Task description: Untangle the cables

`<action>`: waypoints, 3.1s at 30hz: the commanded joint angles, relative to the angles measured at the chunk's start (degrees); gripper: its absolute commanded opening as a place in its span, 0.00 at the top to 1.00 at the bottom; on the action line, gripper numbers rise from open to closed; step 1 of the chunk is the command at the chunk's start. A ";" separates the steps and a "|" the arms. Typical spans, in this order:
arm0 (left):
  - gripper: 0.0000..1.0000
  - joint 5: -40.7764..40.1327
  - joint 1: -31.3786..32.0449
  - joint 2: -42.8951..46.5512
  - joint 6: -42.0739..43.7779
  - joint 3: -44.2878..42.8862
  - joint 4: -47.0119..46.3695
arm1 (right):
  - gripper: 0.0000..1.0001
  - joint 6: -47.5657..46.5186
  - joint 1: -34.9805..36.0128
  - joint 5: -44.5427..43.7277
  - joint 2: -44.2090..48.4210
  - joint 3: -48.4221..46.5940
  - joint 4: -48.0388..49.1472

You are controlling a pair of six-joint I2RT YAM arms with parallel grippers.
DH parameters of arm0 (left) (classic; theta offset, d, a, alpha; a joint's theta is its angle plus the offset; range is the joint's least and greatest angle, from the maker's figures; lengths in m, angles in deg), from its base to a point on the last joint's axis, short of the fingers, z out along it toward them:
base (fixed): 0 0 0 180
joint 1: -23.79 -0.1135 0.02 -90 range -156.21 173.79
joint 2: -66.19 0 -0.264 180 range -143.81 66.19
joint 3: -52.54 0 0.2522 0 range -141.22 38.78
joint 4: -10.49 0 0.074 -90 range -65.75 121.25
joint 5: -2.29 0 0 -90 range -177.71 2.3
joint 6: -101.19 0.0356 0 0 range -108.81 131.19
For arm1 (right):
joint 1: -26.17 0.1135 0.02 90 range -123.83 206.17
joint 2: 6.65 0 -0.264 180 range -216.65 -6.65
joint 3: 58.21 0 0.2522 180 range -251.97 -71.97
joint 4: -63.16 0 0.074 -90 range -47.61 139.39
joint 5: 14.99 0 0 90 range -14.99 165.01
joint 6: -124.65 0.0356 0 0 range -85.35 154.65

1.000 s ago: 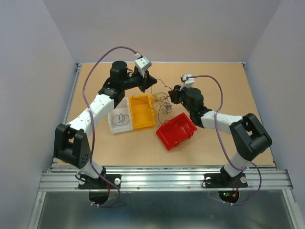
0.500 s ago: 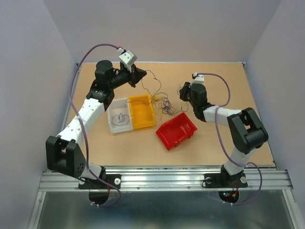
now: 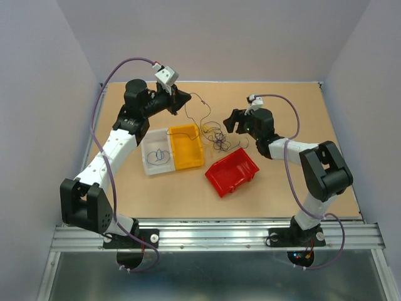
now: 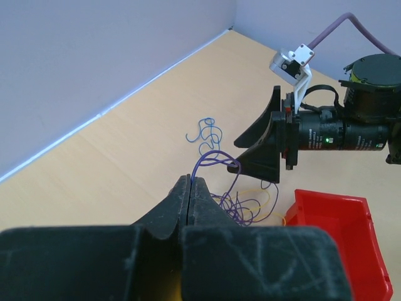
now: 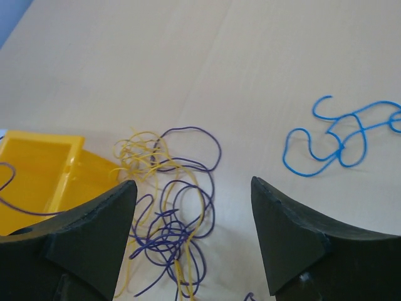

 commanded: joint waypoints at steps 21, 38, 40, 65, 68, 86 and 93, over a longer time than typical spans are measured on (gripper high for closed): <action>1.00 5.39 -0.95 4.95 -2.33 -0.09 -1.93 | 0.30 -14.75 8.78 28.16 -2.60 -2.00 12.47; 1.00 7.15 -2.18 5.48 -6.46 -1.33 -3.69 | 0.99 -10.89 9.93 23.07 0.37 -5.34 12.38; 1.00 6.63 -2.45 4.86 -7.07 -0.10 -5.09 | 0.99 -9.75 9.93 22.19 5.71 -5.34 11.16; 1.00 12.07 -2.62 -4.02 -23.49 -6.85 -18.11 | 0.99 -1.31 9.93 15.06 6.01 -47.61 -13.82; 1.00 12.78 -2.10 -4.81 -25.26 -12.29 -18.11 | 1.00 -0.34 9.84 13.93 5.75 -50.59 -12.41; 1.00 8.03 -2.53 -2.71 -22.81 -3.01 -19.68 | 0.99 6.16 9.84 17.00 4.60 -53.51 -9.33; 1.00 11.37 -5.17 -1.30 -18.16 7.80 -21.88 | 1.00 11.00 10.10 23.85 5.04 -45.01 -6.87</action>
